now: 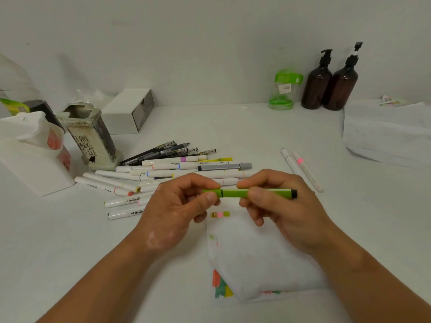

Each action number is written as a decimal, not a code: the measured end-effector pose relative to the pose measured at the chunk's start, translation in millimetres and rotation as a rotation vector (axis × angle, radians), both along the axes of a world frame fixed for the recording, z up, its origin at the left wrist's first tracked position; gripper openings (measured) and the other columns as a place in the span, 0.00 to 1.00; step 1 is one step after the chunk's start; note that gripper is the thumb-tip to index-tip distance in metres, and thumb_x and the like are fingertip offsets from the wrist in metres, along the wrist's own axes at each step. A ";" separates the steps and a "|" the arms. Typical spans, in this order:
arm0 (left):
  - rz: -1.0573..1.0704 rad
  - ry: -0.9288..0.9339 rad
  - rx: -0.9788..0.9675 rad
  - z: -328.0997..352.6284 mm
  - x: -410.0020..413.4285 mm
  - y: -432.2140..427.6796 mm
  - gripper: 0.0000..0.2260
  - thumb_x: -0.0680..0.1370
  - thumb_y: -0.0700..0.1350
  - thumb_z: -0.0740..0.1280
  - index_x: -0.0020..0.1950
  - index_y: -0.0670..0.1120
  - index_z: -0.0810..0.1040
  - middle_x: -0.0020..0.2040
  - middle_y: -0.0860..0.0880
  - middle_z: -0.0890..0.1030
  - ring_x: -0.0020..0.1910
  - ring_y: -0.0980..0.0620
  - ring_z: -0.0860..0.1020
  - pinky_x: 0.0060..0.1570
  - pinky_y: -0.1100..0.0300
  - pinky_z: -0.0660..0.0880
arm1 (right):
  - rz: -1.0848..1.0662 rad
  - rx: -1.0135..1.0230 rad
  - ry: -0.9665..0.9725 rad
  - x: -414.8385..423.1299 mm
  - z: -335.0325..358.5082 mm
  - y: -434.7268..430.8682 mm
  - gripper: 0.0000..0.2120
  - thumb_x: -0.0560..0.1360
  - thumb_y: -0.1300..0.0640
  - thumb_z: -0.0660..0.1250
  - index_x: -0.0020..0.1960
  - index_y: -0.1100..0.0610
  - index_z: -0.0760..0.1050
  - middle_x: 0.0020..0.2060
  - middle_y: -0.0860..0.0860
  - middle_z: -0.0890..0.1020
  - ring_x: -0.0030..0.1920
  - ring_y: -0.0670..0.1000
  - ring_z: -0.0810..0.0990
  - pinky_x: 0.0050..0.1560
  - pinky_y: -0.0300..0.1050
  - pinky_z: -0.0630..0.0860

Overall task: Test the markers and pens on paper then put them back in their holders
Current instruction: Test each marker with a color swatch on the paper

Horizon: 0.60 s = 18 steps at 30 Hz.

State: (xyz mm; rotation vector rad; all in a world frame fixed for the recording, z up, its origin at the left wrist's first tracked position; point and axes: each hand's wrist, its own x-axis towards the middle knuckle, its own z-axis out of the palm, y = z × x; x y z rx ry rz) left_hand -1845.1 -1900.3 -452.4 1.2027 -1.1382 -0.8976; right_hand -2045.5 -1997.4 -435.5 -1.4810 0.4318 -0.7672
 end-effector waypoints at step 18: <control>0.108 -0.144 0.047 -2.0 11.0 2.5 0.10 0.74 0.45 0.73 0.52 0.57 0.84 0.39 0.49 0.81 0.32 0.54 0.74 0.35 0.63 0.75 | -0.737 -0.425 0.955 -91.2 20.8 -100.8 0.02 0.74 0.50 0.75 0.45 0.47 0.85 0.35 0.47 0.82 0.36 0.48 0.81 0.34 0.42 0.73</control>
